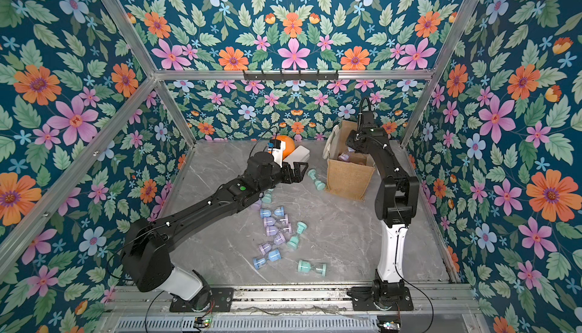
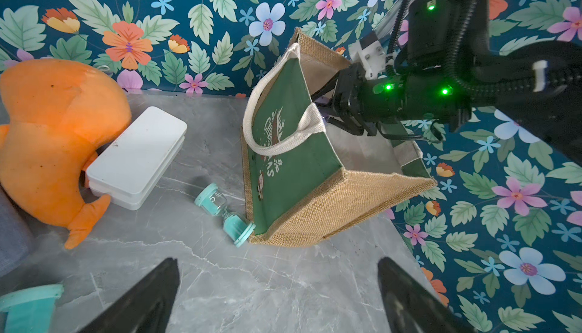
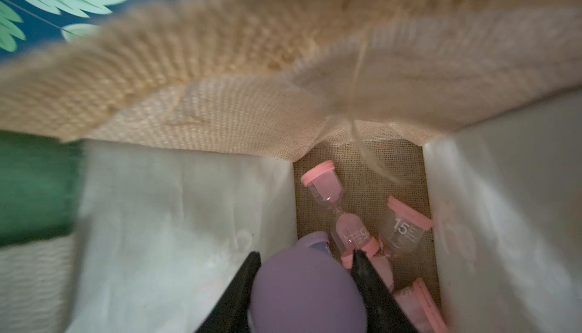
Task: Put the hourglass into the canvas bag
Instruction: Place the hourglass in the canvas bag.
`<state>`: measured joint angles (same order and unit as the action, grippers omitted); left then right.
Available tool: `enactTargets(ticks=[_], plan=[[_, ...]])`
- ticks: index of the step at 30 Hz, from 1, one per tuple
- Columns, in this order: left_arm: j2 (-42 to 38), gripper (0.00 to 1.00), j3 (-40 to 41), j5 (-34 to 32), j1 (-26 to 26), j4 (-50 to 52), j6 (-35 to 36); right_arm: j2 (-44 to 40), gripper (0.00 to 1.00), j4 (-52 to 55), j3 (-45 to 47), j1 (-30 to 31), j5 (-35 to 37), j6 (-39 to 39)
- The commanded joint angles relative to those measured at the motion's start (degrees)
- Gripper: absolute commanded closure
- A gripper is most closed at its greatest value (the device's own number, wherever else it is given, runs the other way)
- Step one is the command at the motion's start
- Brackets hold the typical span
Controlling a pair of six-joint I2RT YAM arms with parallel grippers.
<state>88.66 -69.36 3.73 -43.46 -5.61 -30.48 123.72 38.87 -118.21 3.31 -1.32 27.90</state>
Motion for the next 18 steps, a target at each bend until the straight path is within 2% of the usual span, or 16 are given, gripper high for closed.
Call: enactTargets(ticks=[1, 12, 16, 18], plan=[[0.03, 0.0, -0.29, 0.24, 0.01, 0.16, 1.17, 1.65, 0.72, 1.27, -0.63, 0.07, -0.02, -0.65], [-0.28, 0.0, 0.15, -0.74, 0.04, 0.59, 1.21, 4.69, 0.68, 0.53, 1.8, 0.14, 2.63, -0.54], [-0.65, 0.0, 0.29, -0.91, 0.04, 0.51, 1.11, 4.62, 0.61, 0.76, 1.85, 0.14, 2.6, -0.55], [-0.74, 0.0, 0.28, -0.93, 0.0, 0.51, 0.98, 3.93, 0.54, 1.03, 1.68, 0.13, 2.9, -0.5]])
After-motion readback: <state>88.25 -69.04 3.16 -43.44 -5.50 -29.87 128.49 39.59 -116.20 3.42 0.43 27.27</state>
